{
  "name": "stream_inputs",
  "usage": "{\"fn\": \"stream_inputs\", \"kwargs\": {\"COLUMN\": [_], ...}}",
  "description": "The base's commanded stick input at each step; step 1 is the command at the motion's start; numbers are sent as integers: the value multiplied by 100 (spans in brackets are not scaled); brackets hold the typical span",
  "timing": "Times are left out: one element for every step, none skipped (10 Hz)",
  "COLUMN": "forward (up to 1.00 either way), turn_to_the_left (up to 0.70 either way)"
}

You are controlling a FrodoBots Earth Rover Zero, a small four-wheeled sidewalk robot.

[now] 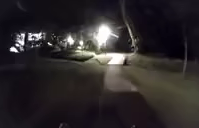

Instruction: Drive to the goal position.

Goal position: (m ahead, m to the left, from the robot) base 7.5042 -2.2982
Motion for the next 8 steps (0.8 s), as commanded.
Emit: {"fn": "stream_inputs", "kwargs": {"forward": [45,45,45,45,45,45,45,45], "turn_to_the_left": [0,0,0,0,0,0,0,0]}}
